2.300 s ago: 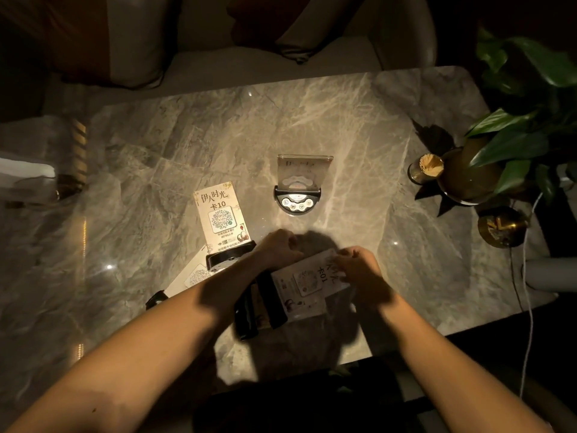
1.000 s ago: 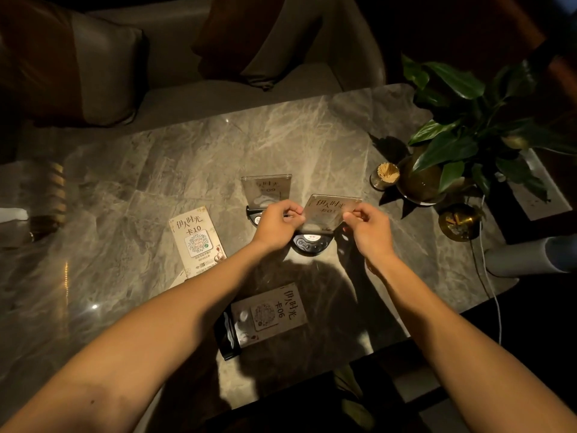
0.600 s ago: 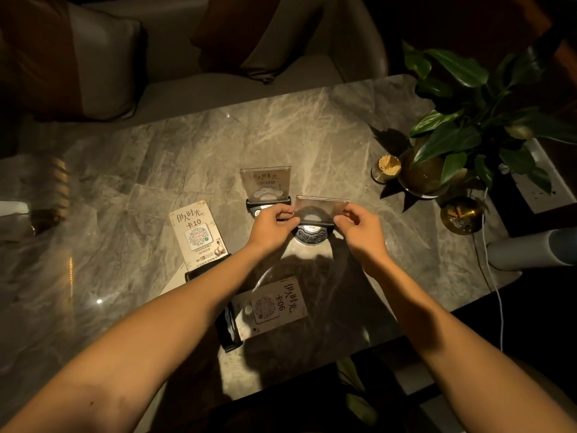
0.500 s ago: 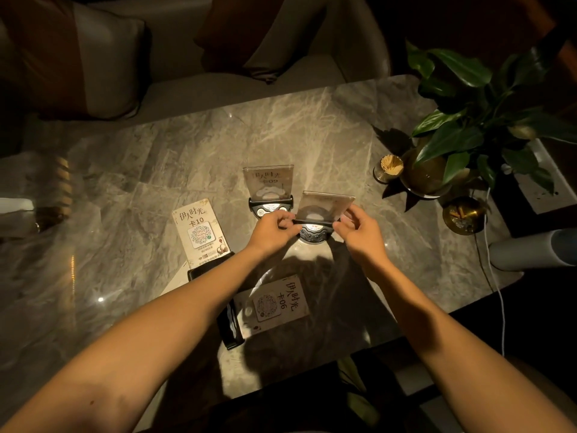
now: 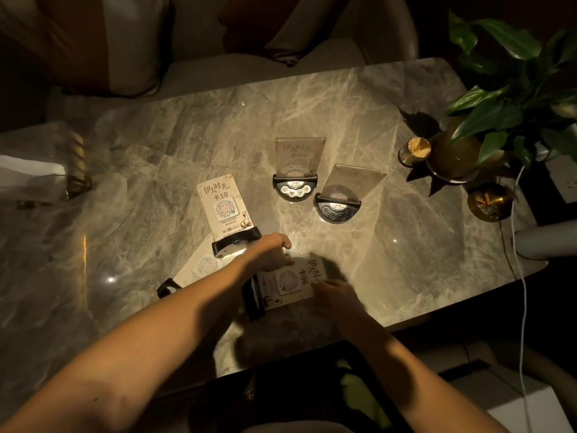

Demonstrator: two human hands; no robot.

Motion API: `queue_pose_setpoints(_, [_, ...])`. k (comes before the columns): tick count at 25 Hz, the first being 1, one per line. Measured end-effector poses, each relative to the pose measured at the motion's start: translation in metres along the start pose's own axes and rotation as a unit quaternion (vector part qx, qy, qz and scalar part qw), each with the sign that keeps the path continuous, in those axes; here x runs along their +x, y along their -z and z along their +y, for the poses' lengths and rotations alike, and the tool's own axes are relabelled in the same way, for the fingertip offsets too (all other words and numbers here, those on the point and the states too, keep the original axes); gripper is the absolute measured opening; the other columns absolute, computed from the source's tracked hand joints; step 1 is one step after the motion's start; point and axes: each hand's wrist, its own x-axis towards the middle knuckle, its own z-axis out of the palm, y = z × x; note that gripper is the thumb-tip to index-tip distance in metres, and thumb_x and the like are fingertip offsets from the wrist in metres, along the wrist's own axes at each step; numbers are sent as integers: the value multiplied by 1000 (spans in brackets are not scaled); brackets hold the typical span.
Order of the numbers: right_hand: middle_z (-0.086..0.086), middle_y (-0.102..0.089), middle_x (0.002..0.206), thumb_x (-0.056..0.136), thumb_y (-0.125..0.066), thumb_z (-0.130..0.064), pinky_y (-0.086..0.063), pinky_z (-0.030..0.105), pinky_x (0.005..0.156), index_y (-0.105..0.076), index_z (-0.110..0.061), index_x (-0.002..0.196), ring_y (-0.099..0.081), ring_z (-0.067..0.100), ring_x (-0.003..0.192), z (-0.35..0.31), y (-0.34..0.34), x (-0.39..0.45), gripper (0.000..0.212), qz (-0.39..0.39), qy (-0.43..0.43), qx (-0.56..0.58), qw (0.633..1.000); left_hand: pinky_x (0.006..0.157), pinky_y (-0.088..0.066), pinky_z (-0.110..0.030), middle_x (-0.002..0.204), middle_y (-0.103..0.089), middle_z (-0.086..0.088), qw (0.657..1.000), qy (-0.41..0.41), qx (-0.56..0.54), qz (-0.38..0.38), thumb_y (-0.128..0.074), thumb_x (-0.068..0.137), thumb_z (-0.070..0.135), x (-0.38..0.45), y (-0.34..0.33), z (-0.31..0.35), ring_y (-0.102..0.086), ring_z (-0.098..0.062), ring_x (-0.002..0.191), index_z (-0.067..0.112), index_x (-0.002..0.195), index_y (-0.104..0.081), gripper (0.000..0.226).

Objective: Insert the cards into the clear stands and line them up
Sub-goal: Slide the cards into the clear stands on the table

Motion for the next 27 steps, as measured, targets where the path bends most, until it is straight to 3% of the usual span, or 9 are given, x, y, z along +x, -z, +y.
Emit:
queue_pose_setpoints(4, [21, -73, 93, 87, -73, -13, -61, 50, 79, -68, 3, 98, -73, 32, 80, 23, -18, -5, 20, 28, -118, 87, 989, 93, -54, -35, 124, -67, -9, 1000, 2, -4, 17, -72, 89, 27, -6, -15, -8, -65, -25, 108, 11, 128, -62, 44])
queue_pose_setpoints(7, [23, -69, 101, 95, -63, -12, -59, 49, 85, -65, 1, 99, -71, 35, 90, 31, -27, -9, 14, -14, -122, 153, 981, 94, -54, -37, 122, -68, -5, 999, 5, 22, 26, -69, 90, 29, -11, -19, -12, -65, -24, 107, 14, 124, -68, 37])
queue_pose_setpoints(10, [22, -66, 122, 99, -56, -21, -51, 51, 100, -65, -11, 103, -65, 37, 113, 20, -31, -10, 14, -28, -54, 47, 997, 86, -58, -38, 106, -75, -7, 1000, 2, -19, 18, -67, 90, 24, -12, -17, -17, -69, -25, 96, 14, 106, -78, 21])
queue_pose_setpoints(12, [26, -63, 130, 96, -56, -18, -51, 50, 101, -67, -12, 102, -66, 34, 114, 6, -30, -11, 14, -37, 13, 2, 999, 82, -59, -38, 99, -76, -7, 994, 9, -100, 35, -70, 87, 17, -15, -12, -18, -70, -24, 92, 14, 98, -79, 14])
queue_pose_setpoints(15, [20, -74, 111, 97, -56, -8, -61, 38, 75, -76, -9, 94, -76, 20, 85, -24, -20, -12, 20, -39, 47, 64, 996, 68, -55, -28, 100, -76, -6, 977, 1, -191, 95, -73, 84, 12, -18, 1, -14, -69, -18, 85, 12, 95, -77, 12])
queue_pose_setpoints(19, [10, -75, 100, 96, -58, -5, -62, 39, 68, -64, -4, 103, -74, 16, 69, -74, -8, -3, 9, 45, 106, 9, 993, 77, -54, -32, 90, -72, -10, 949, -38, -279, 140, -76, 85, 9, -20, 20, 2, -63, -15, 82, 5, 96, -72, 12])
queue_pose_setpoints(21, [2, -75, 94, 97, -57, -4, -58, 27, 53, -63, -9, 93, -75, 10, 69, -94, -3, -4, 9, 56, 147, 0, 988, 72, -56, -21, 90, -74, -3, 940, -58, -294, 165, -76, 86, 10, -20, 26, 10, -66, -10, 83, 5, 94, -72, 10])
queue_pose_setpoints(24, [1, -74, 93, 95, -59, -4, -55, 22, 57, -64, -12, 89, -73, 13, 78, -114, 7, -7, 11, 69, 210, -54, 974, 65, -48, -5, 93, -72, 5, 931, -75, -298, 199, -75, 88, 12, -16, 29, 23, -64, -1, 84, 6, 95, -71, 10])
queue_pose_setpoints(27, [2, -70, 88, 94, -59, -1, -54, 25, 64, -64, -8, 89, -68, 11, 78, -123, 15, -6, 10, 57, 249, -67, 964, 66, -49, -6, 88, -71, 3, 917, -81, -322, 221, -74, 87, 7, -13, 29, 34, -64, -2, 78, 5, 90, -71, 4])
